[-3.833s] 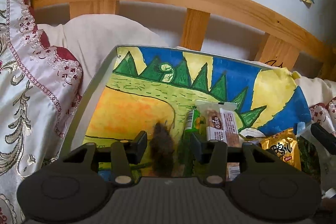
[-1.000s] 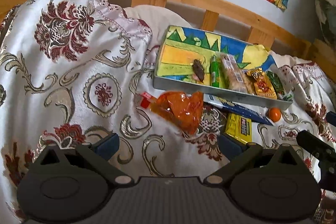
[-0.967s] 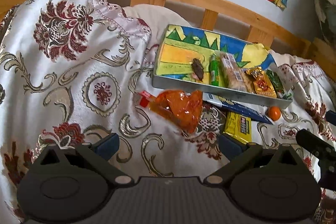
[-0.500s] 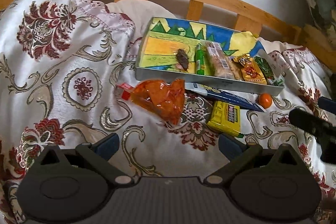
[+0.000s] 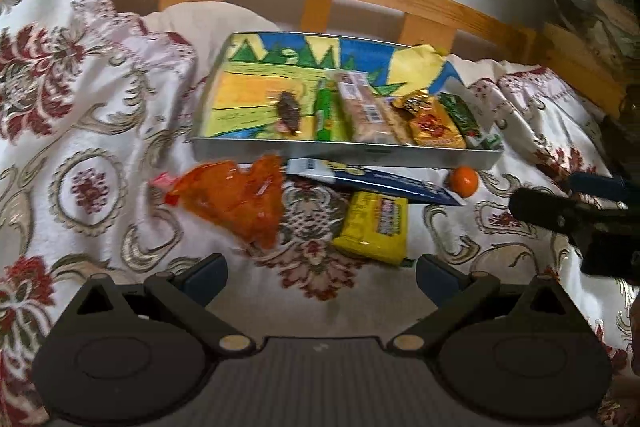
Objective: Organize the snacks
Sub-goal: 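Lift both tools from the tray and move them over the remaining snacks, then grasp the yellow wafer packet with the left tool while the right tool grasps the mandarin orange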
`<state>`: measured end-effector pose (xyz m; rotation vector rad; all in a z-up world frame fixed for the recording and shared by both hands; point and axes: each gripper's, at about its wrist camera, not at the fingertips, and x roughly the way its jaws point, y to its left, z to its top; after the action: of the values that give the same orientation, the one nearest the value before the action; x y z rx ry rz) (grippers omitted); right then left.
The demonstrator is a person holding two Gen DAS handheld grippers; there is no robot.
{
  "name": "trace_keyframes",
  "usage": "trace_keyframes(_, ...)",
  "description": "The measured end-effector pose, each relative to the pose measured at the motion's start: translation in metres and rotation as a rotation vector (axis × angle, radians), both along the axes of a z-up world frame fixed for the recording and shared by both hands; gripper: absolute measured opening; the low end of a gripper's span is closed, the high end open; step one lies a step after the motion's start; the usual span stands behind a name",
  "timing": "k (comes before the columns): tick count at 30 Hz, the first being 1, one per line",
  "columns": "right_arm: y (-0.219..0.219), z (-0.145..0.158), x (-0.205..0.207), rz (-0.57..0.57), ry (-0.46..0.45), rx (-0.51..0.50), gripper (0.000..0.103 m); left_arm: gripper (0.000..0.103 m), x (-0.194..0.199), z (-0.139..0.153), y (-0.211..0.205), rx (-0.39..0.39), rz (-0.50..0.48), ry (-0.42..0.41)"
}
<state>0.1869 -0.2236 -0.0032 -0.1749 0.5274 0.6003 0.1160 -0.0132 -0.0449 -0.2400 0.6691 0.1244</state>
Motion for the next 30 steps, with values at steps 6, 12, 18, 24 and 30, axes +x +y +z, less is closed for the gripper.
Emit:
trace_keyframes(6,-0.006,-0.003,0.026,-0.010,-0.038,-0.022,0.102,0.102,0.017,-0.003,-0.015,0.005,-0.063,0.001)
trace_keyframes(12,-0.006,-0.018,0.056,0.007,0.007,0.009,0.102,0.102,0.040,-0.006,-0.029,0.020,-0.105,0.014)
trace_keyframes(18,-0.006,-0.033,0.077,-0.010,0.058,0.024,0.102,0.102,0.058,-0.012,-0.030,0.029,-0.098,0.037)
trace_keyframes(24,-0.005,-0.045,0.094,-0.008,0.081,0.006,0.102,0.102,0.074,-0.017,-0.025,0.028,-0.107,0.078)
trace_keyframes(30,-0.008,-0.054,0.104,0.007,0.123,0.020,0.102,0.102,0.084,-0.024,-0.024,0.035,-0.099,0.105)
